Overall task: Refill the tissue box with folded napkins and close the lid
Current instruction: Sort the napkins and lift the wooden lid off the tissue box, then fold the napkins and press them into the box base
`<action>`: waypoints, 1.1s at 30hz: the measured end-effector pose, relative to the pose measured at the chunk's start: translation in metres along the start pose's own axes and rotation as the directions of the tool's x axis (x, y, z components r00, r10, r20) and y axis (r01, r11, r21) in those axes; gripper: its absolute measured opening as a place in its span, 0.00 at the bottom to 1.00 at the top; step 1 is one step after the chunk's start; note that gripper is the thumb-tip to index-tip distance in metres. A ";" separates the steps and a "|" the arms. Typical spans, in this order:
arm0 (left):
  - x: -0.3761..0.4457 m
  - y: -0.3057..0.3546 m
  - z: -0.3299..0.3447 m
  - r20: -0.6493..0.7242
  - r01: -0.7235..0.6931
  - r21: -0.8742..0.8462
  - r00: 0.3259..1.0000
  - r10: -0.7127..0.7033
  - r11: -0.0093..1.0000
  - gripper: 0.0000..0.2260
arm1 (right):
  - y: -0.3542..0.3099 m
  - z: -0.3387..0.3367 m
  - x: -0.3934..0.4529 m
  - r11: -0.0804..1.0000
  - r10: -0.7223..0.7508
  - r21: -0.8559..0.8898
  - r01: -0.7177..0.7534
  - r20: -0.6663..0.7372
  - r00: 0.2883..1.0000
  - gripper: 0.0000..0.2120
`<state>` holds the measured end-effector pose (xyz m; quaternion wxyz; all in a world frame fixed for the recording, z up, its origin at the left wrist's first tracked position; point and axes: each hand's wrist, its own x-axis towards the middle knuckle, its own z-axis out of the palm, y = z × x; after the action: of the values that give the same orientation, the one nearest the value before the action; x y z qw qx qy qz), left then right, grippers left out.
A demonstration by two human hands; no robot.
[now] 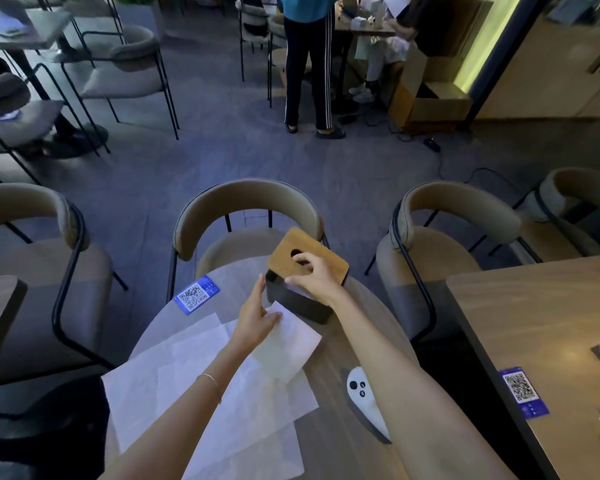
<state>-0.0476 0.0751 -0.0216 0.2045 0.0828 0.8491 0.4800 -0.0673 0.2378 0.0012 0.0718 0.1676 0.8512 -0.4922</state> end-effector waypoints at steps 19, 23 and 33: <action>-0.027 0.027 0.042 -0.057 0.019 -0.125 0.998 -0.026 0.992 0.22 | 0.129 -0.036 -0.101 0.920 0.391 0.082 -0.384 -0.271 0.880 0.11; -0.029 0.024 0.046 -0.074 0.037 -0.134 0.996 -0.047 0.990 0.23 | 0.135 -0.026 -0.100 0.929 0.357 0.004 -0.371 -0.284 0.890 0.20; -0.023 0.043 0.035 -0.126 -0.026 -0.249 0.992 -0.006 0.968 0.21 | 0.092 -0.043 -0.084 0.931 0.322 0.276 -0.237 -0.323 0.890 0.19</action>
<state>-0.0145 0.1174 0.0050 0.1569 0.0301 0.7926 0.5884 0.0460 0.2990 -0.0276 -0.0360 0.3842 0.7538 -0.5319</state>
